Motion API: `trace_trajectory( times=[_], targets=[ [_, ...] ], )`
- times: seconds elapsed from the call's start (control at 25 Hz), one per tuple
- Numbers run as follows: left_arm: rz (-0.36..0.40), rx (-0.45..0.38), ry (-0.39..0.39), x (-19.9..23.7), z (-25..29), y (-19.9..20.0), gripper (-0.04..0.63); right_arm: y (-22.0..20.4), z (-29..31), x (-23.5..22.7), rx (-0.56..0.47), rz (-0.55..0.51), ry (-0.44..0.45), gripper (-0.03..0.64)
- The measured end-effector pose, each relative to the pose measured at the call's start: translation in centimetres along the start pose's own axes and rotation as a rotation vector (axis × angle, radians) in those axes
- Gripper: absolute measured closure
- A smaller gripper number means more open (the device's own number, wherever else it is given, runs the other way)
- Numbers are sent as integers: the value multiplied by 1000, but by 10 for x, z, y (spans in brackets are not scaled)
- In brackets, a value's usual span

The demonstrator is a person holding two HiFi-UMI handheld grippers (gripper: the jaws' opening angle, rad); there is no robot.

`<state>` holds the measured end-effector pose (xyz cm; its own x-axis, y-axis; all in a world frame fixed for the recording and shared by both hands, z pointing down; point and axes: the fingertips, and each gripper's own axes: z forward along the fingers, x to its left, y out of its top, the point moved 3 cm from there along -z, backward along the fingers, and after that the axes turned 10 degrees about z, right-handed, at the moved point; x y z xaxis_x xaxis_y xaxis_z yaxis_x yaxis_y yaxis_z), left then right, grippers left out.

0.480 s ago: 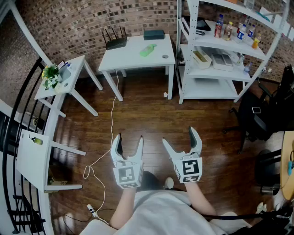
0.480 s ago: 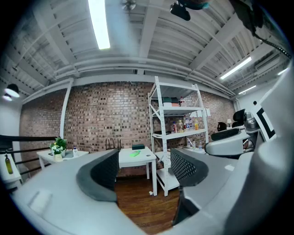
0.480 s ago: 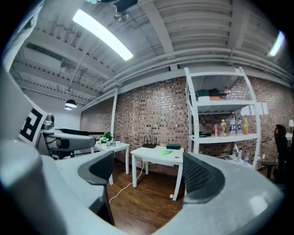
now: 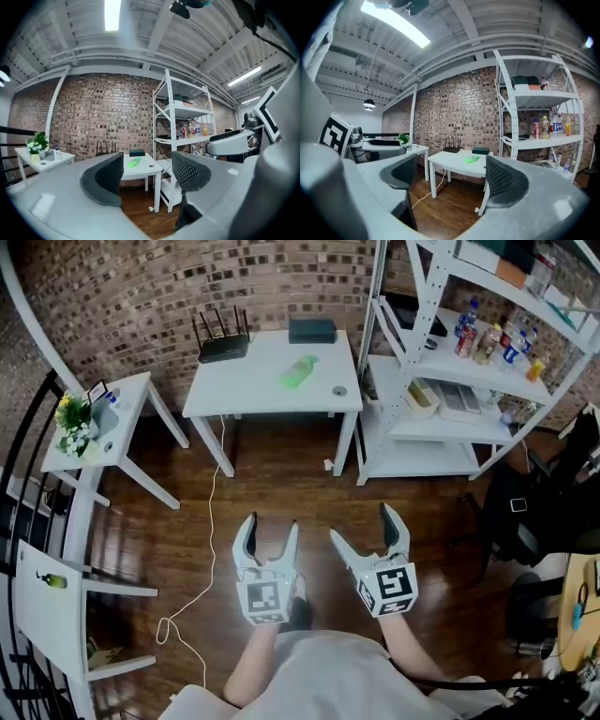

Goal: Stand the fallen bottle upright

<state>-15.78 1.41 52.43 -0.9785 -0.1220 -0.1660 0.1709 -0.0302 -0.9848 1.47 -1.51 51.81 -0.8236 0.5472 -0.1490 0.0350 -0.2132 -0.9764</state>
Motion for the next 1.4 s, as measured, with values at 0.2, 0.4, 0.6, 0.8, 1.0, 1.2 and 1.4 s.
trace_trajectory(
  times=[0.2, 0.4, 0.6, 0.8, 1.0, 1.2, 1.4],
  targets=[
    [22, -68, -9, 61, 85, 15, 268, 37, 84, -9, -66, -14, -44, 176],
    [31, 7, 14, 104, 138, -10, 279, 27, 143, -17, 26, 0, -24, 181],
    [0, 55, 38, 124, 189, -38, 281, 29, 212, -49, 26, 15, -3, 184],
    [-35, 114, -33, 120, 270, -53, 285, 37, 300, -93, 1, 52, 19, 190],
    [18, 92, -38, 142, 370, -17, 288, 86, 379, -153, -62, 39, -11, 193],
    [35, 125, -32, 153, 441, -18, 288, 76, 427, -205, -7, 115, -45, 193],
    [11, 237, -173, 132, 499, -51, 288, 52, 460, -239, 99, 169, -101, 195]
  ],
)
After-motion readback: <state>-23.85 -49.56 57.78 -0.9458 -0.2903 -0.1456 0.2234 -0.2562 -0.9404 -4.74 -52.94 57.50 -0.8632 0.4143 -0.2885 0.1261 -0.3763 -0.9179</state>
